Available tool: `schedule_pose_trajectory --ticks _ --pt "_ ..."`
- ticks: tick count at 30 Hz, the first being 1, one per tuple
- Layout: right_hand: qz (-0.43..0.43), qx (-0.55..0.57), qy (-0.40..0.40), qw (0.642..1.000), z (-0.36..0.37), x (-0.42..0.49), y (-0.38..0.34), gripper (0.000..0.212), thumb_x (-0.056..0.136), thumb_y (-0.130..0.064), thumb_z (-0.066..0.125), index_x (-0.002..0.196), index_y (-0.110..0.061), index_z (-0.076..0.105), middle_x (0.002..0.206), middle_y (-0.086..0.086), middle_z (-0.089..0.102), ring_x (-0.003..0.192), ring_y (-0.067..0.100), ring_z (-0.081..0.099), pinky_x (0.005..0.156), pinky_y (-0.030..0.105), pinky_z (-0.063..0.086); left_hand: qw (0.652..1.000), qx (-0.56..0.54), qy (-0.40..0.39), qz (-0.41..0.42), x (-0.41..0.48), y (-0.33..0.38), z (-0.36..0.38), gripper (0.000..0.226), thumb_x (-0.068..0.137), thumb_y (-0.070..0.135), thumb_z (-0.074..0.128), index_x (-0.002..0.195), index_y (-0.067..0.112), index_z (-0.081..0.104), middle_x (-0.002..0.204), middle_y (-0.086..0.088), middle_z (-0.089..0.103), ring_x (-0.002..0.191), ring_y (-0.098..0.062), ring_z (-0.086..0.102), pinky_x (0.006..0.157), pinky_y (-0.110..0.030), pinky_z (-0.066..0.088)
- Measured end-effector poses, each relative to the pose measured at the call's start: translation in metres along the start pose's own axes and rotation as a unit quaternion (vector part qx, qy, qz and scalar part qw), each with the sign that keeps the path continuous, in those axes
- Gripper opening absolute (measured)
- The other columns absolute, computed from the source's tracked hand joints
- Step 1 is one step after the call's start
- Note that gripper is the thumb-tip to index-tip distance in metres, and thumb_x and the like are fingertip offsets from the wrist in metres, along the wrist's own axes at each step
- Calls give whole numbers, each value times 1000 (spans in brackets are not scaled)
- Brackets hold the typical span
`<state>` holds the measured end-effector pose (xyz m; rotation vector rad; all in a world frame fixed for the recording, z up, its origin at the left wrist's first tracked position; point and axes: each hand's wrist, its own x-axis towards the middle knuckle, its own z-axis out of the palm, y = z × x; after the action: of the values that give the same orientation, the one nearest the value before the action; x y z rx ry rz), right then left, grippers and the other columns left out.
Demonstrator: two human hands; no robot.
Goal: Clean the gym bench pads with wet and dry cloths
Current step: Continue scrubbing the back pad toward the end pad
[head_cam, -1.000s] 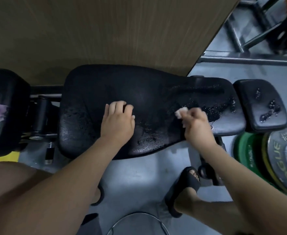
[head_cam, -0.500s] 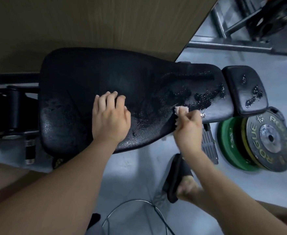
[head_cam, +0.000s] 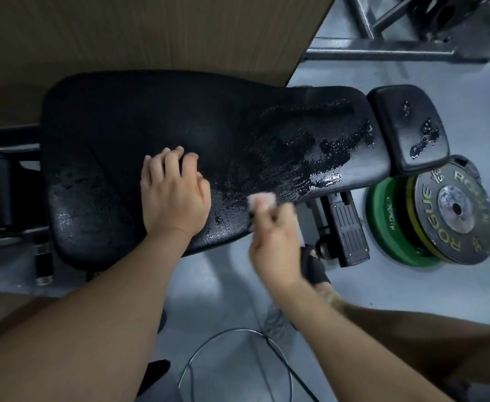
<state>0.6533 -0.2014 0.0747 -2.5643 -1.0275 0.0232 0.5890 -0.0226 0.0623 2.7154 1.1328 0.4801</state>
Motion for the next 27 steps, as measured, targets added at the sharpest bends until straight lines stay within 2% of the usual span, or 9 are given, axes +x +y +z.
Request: schedule_pose_trajectory --ticks 2,4,9,11,14,17,22,24,27 --pt "-118 13 -48 992 3 -19 -8 60 84 4 50 142 -10 55 101 8 38 85 29 47 69 34 41 1000 0 0 -2 0 0 0 38 97 26 42 129 14 58 139 -11 55 136 -34 44 120 -53 26" --pt "-142 11 -66 988 -2 -12 20 58 86 0 49 141 -17 57 100 9 44 85 29 51 66 36 49 1000 1 4 -1 0 0 1 37 97 25 43 129 14 58 139 -11 55 136 -34 44 120 -53 26" --pt "113 -17 64 991 -22 34 70 47 93 -8 42 138 -17 54 99 6 36 76 23 42 69 37 47 1000 9 1 -1 -1 0 3 37 98 27 41 129 14 57 139 -11 54 136 -34 44 121 -53 25" --pt "138 5 86 987 -17 34 56 47 91 -4 48 137 -12 54 98 5 34 73 23 40 67 34 41 1000 9 -4 -2 -1 2 1 37 98 27 40 129 15 56 140 -11 53 136 -34 43 121 -52 25" --pt "22 43 33 998 -2 -4 12 49 92 -5 48 141 -8 53 96 2 30 71 18 35 66 25 31 1000 13 -11 -3 -1 3 -1 38 98 27 40 130 15 55 141 -11 53 136 -34 43 121 -53 25" --pt "-91 70 -71 991 3 -36 -2 62 86 1 59 147 -12 49 97 3 33 74 24 44 58 37 51 1000 20 -20 -2 -1 3 -3 38 98 27 40 132 16 54 141 -11 52 136 -34 42 120 -53 26" --pt "-22 93 -10 995 2 -29 8 51 91 -5 50 142 -9 54 97 3 36 77 23 45 63 30 43 999 27 -19 -5 -1 4 -1 38 98 28 38 131 18 53 140 -11 52 133 -34 43 120 -52 27" --pt "-51 83 -17 995 6 -35 -14 51 87 1 54 137 -11 55 96 -5 23 78 15 31 64 24 31 999 26 -23 -4 -2 4 -1 37 98 28 39 131 17 53 140 -11 51 133 -34 43 119 -53 27" --pt "-141 60 -56 987 -1 -29 -13 51 87 1 57 136 -16 56 95 -2 28 82 23 40 60 34 39 1000 21 -22 -6 -2 5 -3 36 98 28 41 131 17 53 139 -11 52 131 -34 44 118 -53 30"
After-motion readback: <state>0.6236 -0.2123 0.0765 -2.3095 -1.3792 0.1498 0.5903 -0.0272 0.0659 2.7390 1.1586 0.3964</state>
